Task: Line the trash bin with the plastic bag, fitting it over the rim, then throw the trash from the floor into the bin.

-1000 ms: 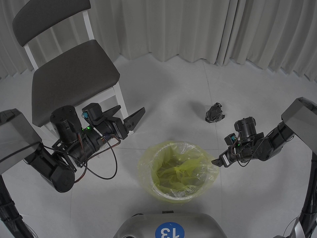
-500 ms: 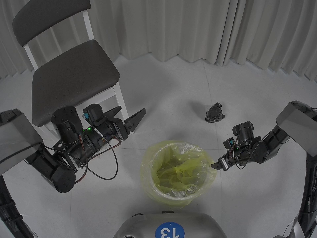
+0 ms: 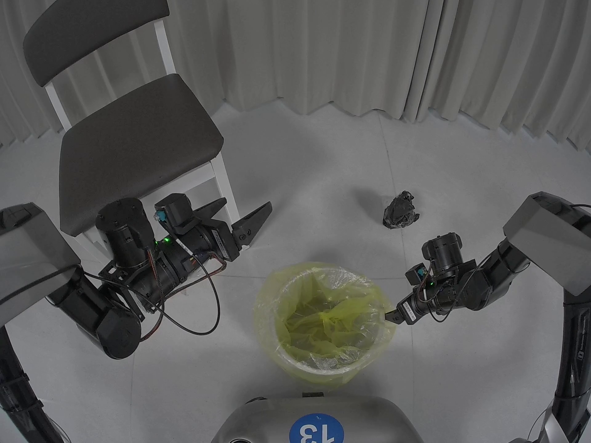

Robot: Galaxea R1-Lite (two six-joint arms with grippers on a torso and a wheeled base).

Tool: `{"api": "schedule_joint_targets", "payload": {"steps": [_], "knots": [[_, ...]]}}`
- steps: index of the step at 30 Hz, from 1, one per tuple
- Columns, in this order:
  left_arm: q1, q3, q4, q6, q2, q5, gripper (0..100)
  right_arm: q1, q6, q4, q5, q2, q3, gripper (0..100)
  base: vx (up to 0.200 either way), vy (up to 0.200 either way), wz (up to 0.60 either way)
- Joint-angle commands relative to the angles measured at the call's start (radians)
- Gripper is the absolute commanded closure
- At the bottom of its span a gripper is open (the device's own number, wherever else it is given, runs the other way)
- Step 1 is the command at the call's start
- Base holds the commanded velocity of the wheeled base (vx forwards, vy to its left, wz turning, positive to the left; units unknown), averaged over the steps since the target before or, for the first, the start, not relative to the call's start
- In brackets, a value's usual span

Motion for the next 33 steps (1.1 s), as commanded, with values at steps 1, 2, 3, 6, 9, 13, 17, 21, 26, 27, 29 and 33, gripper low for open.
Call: {"api": "schedule_joint_targets", "payload": {"steps": [1, 2, 3, 6, 9, 13, 17, 21, 26, 27, 29, 33], "knots": [[-0.001, 0.0, -0.001, 0.0, 0.001, 0.0, 0, 0.001, -0.002, 0.0, 0.002, 0.074, -0.045, 0, 0.0, 0.0, 0.0], [-0.001, 0.0, -0.001, 0.0, 0.005, 0.0, 0, 0.001, -0.002, 0.0, 0.002, 0.097, -0.065, 0, 0.0, 0.0, 0.0], [-0.001, -0.001, -0.001, 0.0, 0.008, 0.0, 0, 0.002, -0.002, 0.003, 0.005, 0.129, -0.099, 0, 0.0, 0.0, 0.0], [-0.001, -0.003, -0.001, 0.0, 0.011, 0.0, 0, 0.004, -0.002, 0.009, 0.006, 0.174, -0.149, 0, 0.0, 0.0, 0.0], [-0.001, -0.003, -0.001, 0.0, 0.014, 0.0, 0, 0.007, -0.001, 0.026, 0.023, 0.184, -0.174, 0, 0.0, 0.0, 0.0], [-0.004, -0.001, -0.001, 0.0, 0.014, 0.0, 0, 0.008, -0.001, 0.063, 0.039, 0.187, -0.206, 0, 0.0, 0.0, 0.0], [-0.005, 0.0, -0.001, 0.0, 0.014, 0.0, 0, 0.008, -0.001, 0.058, 0.039, 0.18, -0.198, 0, 0.0, 0.0, 0.0], [-0.007, 0.003, -0.024, 0.0, 0.014, -0.001, 0, 0.008, -0.001, 0.061, 0.039, 0.166, -0.177, 0, 0.0, 0.0, 0.0], [-0.008, 0.017, -0.054, 0.0, 0.014, -0.009, 0, 0.005, 0.01, 0.063, 0.039, 0.12, -0.146, 0, 0.0, 0.0, 0.0], [-0.01, 0.023, -0.076, 0.001, 0.014, -0.026, 0, 0.002, 0.033, 0.064, 0.039, 0.065, -0.112, 0, 0.0, 0.0, 0.0], [-0.01, 0.028, -0.087, 0.001, 0.014, -0.029, 0, -0.001, 0.042, 0.064, 0.039, 0.036, -0.094, 0, 0.0, 0.0, 0.0], [-0.013, 0.034, -0.122, 0.001, 0.014, -0.029, 0, -0.018, 0.045, 0.066, 0.039, -0.052, -0.045, 0, 0.0, 0.0, 0.0]]}}
